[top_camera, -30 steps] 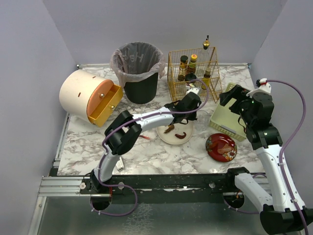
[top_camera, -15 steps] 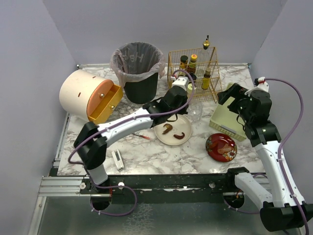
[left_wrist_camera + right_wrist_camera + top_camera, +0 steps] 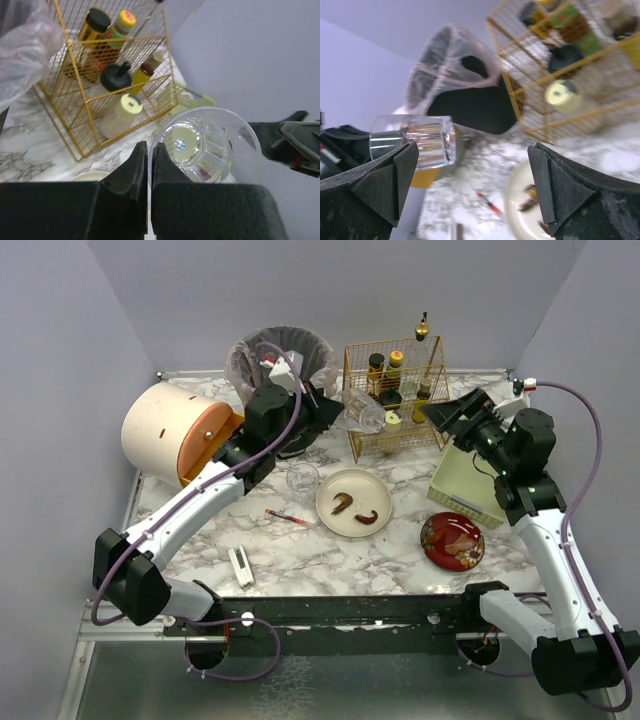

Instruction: Clear the kitchen counter

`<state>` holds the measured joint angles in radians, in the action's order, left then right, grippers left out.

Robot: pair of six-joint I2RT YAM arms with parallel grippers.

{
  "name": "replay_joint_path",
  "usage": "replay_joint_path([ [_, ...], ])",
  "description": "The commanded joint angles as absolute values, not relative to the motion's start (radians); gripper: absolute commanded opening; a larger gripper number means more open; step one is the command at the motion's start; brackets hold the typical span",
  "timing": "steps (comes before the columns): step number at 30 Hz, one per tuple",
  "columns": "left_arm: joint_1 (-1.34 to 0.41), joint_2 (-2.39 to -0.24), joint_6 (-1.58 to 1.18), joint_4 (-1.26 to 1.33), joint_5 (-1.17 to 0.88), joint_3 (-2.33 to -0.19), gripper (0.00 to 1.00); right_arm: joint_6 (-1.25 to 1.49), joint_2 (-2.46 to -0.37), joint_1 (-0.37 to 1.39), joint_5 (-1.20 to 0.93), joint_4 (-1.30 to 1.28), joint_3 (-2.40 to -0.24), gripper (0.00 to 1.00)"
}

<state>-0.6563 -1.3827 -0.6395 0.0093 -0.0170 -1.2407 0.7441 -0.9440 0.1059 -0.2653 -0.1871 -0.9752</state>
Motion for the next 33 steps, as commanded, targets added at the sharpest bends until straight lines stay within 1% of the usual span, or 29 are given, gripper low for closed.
replay_joint_path([
  [1,-0.606,-1.305,-0.74,0.224,-0.21,-1.232,0.0,0.984,-1.002,0.107,-0.53,0.186,-0.956,1.0],
  [4,-0.562,-1.295,-0.829,0.34,-0.295,-1.206,0.0,1.117,-1.068,0.109,-0.636,0.403,-0.942,1.0],
  [9,-0.543,-1.312,-0.905,0.49,-0.363,-1.191,0.0,1.257,-1.147,0.117,-0.669,0.638,-0.941,1.0],
  [17,-0.535,-1.376,-1.006,0.654,-0.447,-1.188,0.0,1.339,-1.22,0.196,-0.696,0.779,-0.963,1.0],
  [26,-0.529,-1.404,-1.039,0.692,-0.457,-1.184,0.0,1.405,-1.243,0.216,-0.738,0.879,-0.955,1.0],
  [33,-0.512,-1.4,-1.054,0.709,-0.455,-1.169,0.0,1.407,-1.208,0.216,-0.706,0.895,-0.926,1.0],
])
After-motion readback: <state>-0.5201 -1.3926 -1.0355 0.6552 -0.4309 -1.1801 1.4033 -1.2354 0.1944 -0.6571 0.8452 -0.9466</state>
